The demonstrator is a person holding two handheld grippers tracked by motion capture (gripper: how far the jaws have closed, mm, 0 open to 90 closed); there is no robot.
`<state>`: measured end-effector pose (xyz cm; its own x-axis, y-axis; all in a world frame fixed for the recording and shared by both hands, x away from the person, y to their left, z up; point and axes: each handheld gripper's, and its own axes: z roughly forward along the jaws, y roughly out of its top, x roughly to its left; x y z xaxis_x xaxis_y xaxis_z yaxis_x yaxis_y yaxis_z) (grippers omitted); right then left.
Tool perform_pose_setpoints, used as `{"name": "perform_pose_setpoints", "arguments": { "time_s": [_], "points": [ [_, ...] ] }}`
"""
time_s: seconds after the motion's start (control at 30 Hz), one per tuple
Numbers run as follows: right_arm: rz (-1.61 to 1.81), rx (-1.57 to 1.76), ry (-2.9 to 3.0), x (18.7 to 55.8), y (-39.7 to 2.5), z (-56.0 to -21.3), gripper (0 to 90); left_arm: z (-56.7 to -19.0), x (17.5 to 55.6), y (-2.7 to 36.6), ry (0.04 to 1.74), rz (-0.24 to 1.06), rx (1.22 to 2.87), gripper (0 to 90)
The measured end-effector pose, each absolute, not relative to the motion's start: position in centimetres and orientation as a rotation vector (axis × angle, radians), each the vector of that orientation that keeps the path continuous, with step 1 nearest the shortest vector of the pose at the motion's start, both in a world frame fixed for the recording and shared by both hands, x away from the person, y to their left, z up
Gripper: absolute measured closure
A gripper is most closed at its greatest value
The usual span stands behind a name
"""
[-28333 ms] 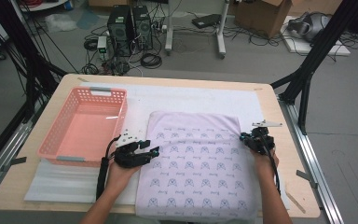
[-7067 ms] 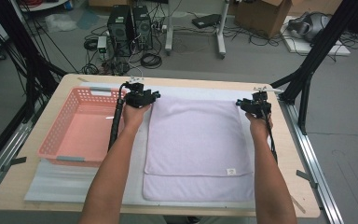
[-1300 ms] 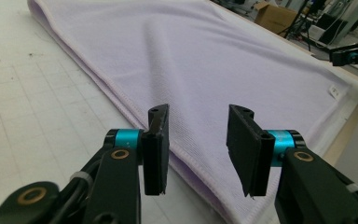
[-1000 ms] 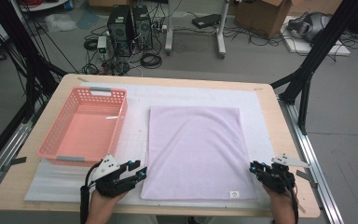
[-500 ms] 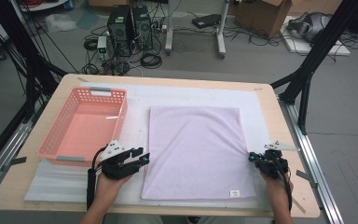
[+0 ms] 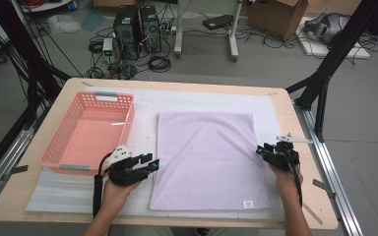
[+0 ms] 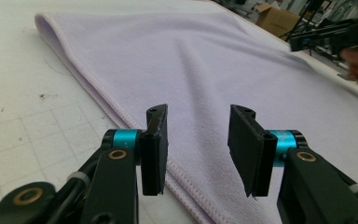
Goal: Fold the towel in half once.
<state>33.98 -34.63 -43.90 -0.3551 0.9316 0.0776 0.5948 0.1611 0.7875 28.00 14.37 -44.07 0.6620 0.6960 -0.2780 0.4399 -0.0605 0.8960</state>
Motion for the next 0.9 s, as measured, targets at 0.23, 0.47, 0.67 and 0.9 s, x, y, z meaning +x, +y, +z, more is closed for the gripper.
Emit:
{"name": "perform_pose_setpoints", "arguments": {
  "time_s": [0.23, 0.47, 0.67, 0.9],
  "points": [
    [0.906, 1.514, 1.945, 35.7, -34.2, -44.8, 88.3, -44.3, 28.3, 14.6, 0.955, 0.269, 1.692, 58.1],
    [1.007, 1.514, 1.908, 34.2, -34.5, -44.5, 68.9, -44.4, 28.2, 14.7, 0.961, 0.267, 1.688, 58.1],
    [1.118, 1.441, 1.944, 31.0, -35.6, -43.2, 60.4, -44.2, 28.3, 14.6, 0.950, 0.262, 1.664, 58.2],
    [1.132, 1.362, 1.947, 27.5, -35.9, -42.2, 59.8, -44.0, 28.5, 14.6, 0.938, 0.268, 1.645, 63.5]
  ]
}}
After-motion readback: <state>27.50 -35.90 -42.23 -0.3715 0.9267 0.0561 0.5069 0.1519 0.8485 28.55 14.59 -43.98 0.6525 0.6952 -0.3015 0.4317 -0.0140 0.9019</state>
